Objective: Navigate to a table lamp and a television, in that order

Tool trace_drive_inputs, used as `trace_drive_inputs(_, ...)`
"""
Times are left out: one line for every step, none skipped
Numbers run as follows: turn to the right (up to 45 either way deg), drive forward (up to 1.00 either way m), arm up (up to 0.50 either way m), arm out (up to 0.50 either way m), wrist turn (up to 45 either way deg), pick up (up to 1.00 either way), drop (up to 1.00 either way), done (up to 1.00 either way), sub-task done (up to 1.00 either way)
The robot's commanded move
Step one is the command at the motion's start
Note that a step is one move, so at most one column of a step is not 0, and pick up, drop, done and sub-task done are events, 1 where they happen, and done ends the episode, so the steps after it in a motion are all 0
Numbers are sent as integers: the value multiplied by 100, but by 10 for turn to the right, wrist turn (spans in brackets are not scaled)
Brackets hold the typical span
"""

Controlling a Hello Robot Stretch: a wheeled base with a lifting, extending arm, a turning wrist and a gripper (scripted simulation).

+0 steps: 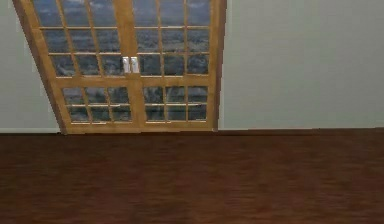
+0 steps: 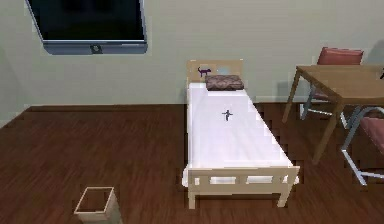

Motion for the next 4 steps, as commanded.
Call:
trace_drive_inputs(60, 0, 0, 0, 0, 0, 0, 0, 0)
trace_drive_inputs(0, 75, 0, 0, 0, 0, 0, 0, 0)
trace_drive_inputs(390, 0, 0, 0, 0, 0, 0, 0, 0)
trace_drive_inputs(0, 45, 0, 0, 0, 0, 0, 0, 0)
